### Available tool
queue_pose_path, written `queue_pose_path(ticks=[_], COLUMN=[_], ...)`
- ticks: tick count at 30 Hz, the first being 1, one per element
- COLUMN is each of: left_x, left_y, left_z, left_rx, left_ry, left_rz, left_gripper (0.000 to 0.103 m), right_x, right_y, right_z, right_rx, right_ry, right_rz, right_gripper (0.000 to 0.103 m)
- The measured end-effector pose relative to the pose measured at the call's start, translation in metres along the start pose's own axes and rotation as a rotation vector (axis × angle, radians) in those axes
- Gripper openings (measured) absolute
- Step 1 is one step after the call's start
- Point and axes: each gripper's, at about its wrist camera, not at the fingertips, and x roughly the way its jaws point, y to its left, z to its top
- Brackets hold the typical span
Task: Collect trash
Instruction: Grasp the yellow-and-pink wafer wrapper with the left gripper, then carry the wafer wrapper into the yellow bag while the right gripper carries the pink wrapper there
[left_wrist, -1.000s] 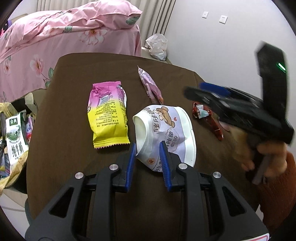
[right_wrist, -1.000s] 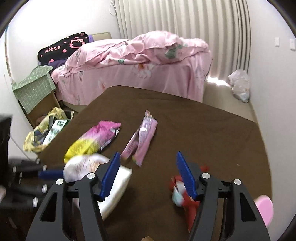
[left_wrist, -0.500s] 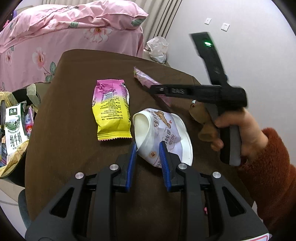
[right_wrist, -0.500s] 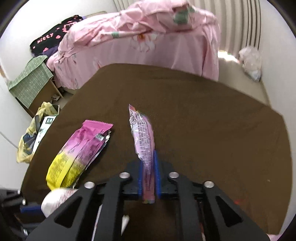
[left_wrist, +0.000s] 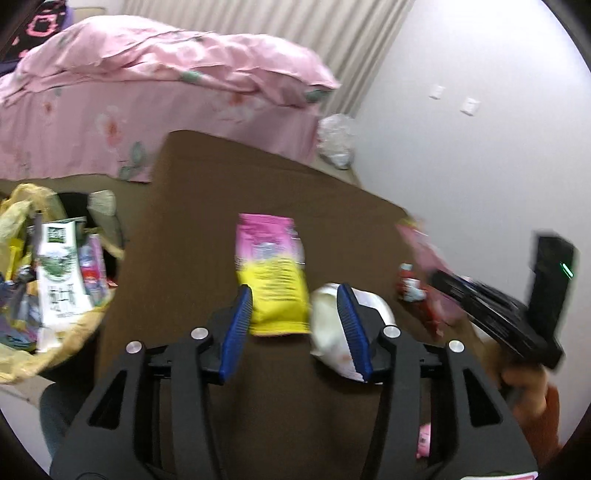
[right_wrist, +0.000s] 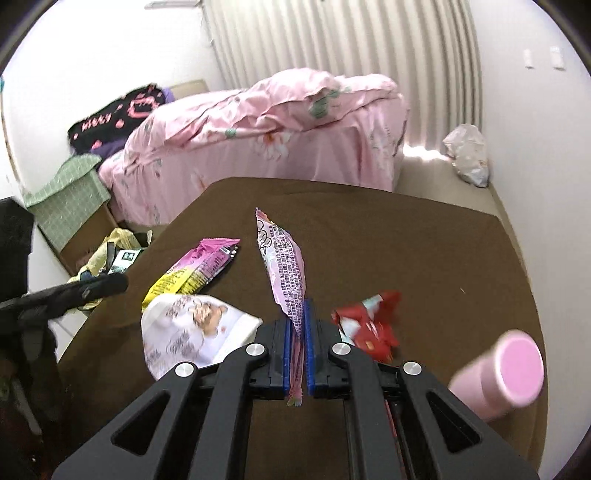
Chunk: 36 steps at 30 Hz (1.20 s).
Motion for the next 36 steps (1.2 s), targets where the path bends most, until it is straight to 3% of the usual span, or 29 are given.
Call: queue_pose_path(ticks=[5,12,14,17,23,36], left_x=[0.017,0.05,0.057,0.055,0.021,-0.102], left_y=[0.008,-0.009,-0.007,-0.002,-0.008,-0.001], left_z=[-0.004,0.009,0.012,0.01,0.006,0.0], left_rx=[-0.021,0.031,0.007,-0.038,-0.005,0.073], left_ry=[0.08,0.12,0.139,0.14,0.07,-0.173], left_rz=[0.051,0.123,0.13,0.092,0.082,0.202], left_gripper=[0.046,0.045,0.032,0.027,0.025,0.025], right_x=[-0.019,-0.034,-0.037,-0.04,-0.048,-0.087], right_y=[-0.011,-0.013,-0.015,-0.02,-0.018,0.043], right_z=[-0.022,-0.042,-0.047,-0.053,-0.054,-0.022], right_rx=[0.063,0.06,0.063,0.071,0.069,-0.056], right_ry=[-0.029,-0.039,-0.038,-0.035,-0.057,-0.142], right_rz=[0.004,-0.015,-0.016,-0.016,-0.006,0.067], right_gripper=[0.007,0.007,0.007,0.007,0.007,0.007])
